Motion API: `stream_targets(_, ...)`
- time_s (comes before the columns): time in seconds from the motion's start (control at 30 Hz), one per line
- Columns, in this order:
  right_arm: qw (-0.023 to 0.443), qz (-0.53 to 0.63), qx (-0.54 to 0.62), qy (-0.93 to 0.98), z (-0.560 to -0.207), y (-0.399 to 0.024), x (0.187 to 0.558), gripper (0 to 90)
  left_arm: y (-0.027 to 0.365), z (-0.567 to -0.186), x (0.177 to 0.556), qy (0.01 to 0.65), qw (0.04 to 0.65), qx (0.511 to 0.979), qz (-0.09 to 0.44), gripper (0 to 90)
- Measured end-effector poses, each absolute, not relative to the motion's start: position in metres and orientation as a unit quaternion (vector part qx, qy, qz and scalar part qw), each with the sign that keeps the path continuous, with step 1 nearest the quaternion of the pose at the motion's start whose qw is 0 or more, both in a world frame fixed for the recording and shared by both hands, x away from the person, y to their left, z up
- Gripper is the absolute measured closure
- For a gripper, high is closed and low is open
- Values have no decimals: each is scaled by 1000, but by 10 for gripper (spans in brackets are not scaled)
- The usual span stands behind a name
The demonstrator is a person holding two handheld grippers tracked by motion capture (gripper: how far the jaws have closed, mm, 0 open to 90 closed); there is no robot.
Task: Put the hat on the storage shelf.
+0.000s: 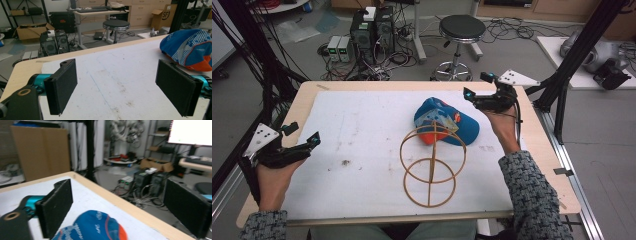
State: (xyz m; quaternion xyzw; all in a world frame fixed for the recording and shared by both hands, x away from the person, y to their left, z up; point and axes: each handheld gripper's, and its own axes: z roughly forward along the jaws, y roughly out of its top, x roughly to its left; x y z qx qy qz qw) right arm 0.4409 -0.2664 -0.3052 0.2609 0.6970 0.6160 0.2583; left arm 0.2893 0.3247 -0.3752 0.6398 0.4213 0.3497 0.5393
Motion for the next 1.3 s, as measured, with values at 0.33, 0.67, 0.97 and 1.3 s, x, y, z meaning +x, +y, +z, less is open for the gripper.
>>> stream_targets(0.33, 228, 605, 235, 725, -318, -221, 463, 124, 324, -375, 289, 419, 541, 641, 348, 178)
stream_targets(0.67, 185, 575, 231, 763, -345, -196, 479, 211, 325, -376, 290, 418, 542, 643, 344, 178)
stream_targets(0.97, 168, 541, 224, 793, -356, -187, 482, 338, 326, -376, 290, 420, 542, 642, 344, 178)
stream_targets(1.3, 148, 519, 212, 815, -367, -179, 485, 438, 326, -376, 290, 422, 542, 641, 343, 179)
